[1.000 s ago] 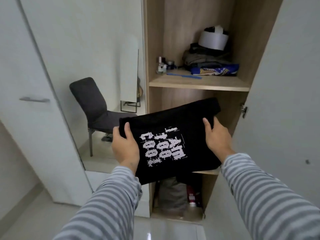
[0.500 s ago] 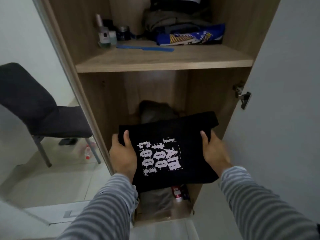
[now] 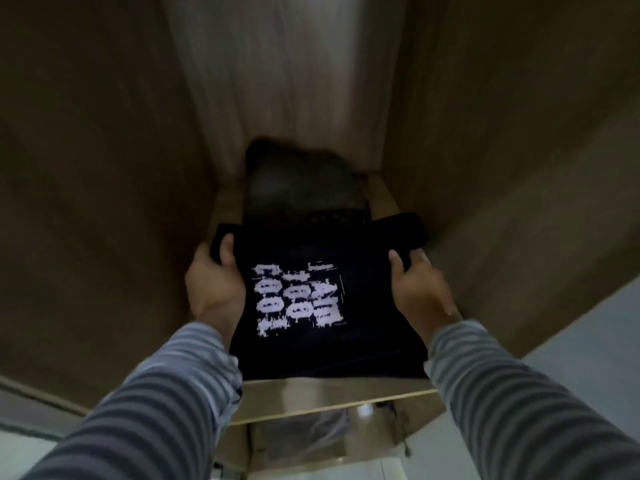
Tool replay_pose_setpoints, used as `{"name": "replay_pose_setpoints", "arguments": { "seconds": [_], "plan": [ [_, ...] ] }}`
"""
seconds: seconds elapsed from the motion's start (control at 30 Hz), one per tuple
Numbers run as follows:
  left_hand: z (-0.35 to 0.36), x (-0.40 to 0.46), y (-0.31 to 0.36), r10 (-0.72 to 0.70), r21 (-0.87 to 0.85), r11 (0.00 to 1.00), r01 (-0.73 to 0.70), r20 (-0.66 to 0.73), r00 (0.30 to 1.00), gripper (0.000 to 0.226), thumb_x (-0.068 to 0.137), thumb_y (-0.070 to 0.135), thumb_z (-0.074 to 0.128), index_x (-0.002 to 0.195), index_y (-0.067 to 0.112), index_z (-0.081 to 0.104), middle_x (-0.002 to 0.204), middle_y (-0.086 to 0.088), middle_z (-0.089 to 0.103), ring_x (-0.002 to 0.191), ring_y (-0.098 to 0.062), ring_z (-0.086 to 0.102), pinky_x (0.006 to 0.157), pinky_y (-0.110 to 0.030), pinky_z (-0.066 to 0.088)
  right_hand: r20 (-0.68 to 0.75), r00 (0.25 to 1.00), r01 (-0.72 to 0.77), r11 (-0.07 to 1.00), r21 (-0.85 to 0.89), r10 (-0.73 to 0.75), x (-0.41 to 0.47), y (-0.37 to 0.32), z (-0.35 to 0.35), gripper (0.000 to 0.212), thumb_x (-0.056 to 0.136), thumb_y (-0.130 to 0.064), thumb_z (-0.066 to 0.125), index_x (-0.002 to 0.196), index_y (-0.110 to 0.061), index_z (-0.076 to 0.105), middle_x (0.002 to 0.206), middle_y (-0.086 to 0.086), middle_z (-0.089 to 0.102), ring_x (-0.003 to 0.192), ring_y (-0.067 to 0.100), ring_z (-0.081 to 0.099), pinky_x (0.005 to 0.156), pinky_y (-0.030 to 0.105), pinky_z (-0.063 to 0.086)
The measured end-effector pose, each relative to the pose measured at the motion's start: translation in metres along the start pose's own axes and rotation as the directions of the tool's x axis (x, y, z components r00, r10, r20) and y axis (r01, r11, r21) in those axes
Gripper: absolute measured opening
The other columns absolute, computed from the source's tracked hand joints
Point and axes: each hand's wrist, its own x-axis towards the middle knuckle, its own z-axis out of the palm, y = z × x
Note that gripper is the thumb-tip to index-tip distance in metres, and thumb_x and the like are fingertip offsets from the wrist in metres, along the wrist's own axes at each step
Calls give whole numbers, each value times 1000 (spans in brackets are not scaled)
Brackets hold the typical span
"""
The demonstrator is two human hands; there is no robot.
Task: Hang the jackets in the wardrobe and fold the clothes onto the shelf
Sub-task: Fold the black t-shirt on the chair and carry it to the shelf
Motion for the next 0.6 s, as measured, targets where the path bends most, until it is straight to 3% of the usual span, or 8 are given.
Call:
{"name": "replay_pose_setpoints", "arguments": {
  "seconds": [0.07, 0.13, 0.2, 0.27, 0.37, 0.47, 0.6],
  "plan": [
    [12, 1, -10, -2, 110, 994, 1, 2, 1000, 41, 99, 41, 40, 125, 11, 48, 119, -13, 58, 110, -32, 54, 90, -40, 40, -24, 999, -23, 997, -72, 21, 6, 5, 12, 52, 100, -42, 37, 141, -11, 40, 132, 19, 53, 119, 36, 51, 94, 41, 42],
    [19, -5, -22, 66, 328, 942, -74, 36, 997, 44, 98, 40, 38, 130, 9, 41, 133, -16, 47, 124, -35, 44, 99, -48, 36, -121, 992, -12, 969, -248, -19, 2, 4, 21, 52, 96, -39, 43, 140, -11, 39, 134, 18, 47, 121, 36, 45, 95, 46, 39],
    [27, -14, -27, 213, 442, 858, -260, 155, 965, 46, 98, 44, 33, 132, 14, 42, 140, -10, 42, 134, -29, 34, 109, -50, 27, -245, 945, 106, 909, -402, -218, -1, -3, 27, 52, 91, -36, 48, 135, -9, 46, 135, 21, 46, 125, 38, 43, 102, 55, 32],
    [37, -22, -26, 329, 466, 753, -464, 345, 879, 54, 94, 54, 21, 135, 25, 43, 147, -2, 38, 143, -21, 22, 116, -52, 11, -270, 869, 256, 843, -474, -415, -2, -15, 28, 59, 89, -39, 43, 139, -9, 43, 144, 22, 41, 136, 36, 35, 110, 60, 13],
    [44, -25, -32, 263, 521, 651, -552, 528, 808, 65, 89, 67, 7, 144, 40, 30, 157, 8, 22, 149, -17, 1, 116, -54, -7, -99, 838, 425, 755, -499, -537, -6, -22, 35, 67, 90, -52, 26, 149, -18, 29, 156, 13, 25, 146, 29, 17, 112, 58, -7],
    [44, -27, -45, 236, 571, 599, -562, 544, 805, 79, 78, 76, -3, 147, 45, 16, 160, 8, 11, 149, -21, -7, 112, -60, -9, 216, 865, 500, 745, -442, -452, -8, -8, 51, 77, 80, -63, -7, 150, -38, 14, 161, 2, 11, 149, 19, 0, 115, 56, -13],
    [51, -27, -43, 200, 625, 566, -537, 528, 825, 79, 75, 79, -1, 147, 48, 12, 161, 7, 9, 149, -25, -7, 111, -65, -5, 275, 906, 420, 772, -477, -323, -3, -3, 60, 63, 88, -66, -3, 148, -48, 2, 162, -1, -2, 148, 22, -9, 108, 60, -22]
  ]
}}
